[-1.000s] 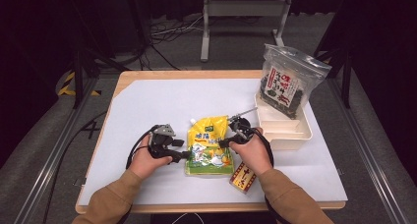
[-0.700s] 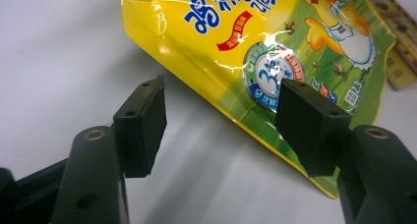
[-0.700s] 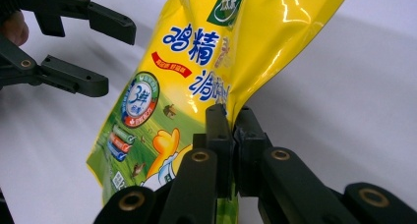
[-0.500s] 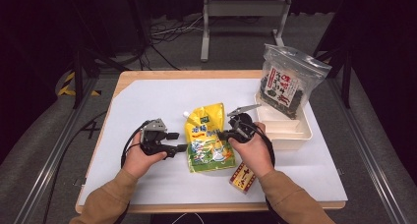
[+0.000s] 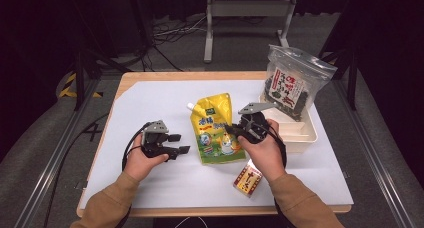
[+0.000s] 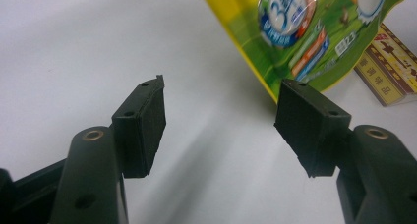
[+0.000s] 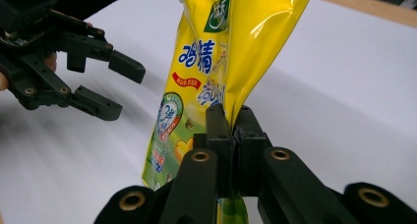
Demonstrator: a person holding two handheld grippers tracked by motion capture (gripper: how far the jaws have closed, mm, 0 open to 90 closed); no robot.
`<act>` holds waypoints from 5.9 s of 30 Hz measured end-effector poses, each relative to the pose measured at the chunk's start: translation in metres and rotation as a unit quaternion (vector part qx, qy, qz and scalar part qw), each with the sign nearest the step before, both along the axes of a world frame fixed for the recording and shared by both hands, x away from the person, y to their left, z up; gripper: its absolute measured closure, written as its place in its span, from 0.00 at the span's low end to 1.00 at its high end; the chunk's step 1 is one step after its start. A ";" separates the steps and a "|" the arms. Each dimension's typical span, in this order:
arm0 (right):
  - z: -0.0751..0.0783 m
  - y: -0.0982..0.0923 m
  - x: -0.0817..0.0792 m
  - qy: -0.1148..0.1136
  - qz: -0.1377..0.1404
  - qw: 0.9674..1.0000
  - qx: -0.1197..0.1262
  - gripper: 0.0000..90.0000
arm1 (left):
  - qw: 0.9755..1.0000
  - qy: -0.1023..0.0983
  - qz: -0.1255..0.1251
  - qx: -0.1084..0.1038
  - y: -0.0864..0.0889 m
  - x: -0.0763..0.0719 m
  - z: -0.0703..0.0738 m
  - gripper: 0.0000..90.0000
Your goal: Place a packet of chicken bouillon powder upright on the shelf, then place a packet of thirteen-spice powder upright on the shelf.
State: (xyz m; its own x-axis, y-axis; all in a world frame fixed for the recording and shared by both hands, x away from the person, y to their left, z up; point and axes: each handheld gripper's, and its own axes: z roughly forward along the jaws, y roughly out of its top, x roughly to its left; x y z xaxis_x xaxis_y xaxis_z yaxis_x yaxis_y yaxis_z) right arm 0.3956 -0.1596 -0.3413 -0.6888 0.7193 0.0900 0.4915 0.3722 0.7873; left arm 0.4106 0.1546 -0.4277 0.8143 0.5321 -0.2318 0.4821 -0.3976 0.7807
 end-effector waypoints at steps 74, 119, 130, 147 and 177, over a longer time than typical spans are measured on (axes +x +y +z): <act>0.068 -0.155 -0.033 -0.252 -0.105 0.962 0.018 0.97 | 0.999 -0.003 0.041 -0.002 0.018 -0.001 -0.003 0.42; -0.007 -0.187 -0.019 -0.251 -0.121 0.960 0.007 0.97 | 1.000 0.004 0.028 0.000 0.011 -0.001 -0.006 0.41; -0.017 -0.187 -0.022 -0.240 -0.108 0.965 0.017 0.96 | 1.000 0.003 0.025 0.002 0.010 -0.001 -0.006 0.41; -0.027 -0.197 -0.026 -0.144 -0.178 0.973 0.021 0.96 | 1.000 0.002 0.022 0.005 0.008 -0.002 -0.006 0.41; 0.004 -0.210 -0.056 -0.139 -0.197 0.970 0.022 0.54 | 0.999 -0.009 -0.031 0.021 -0.028 -0.020 0.016 0.31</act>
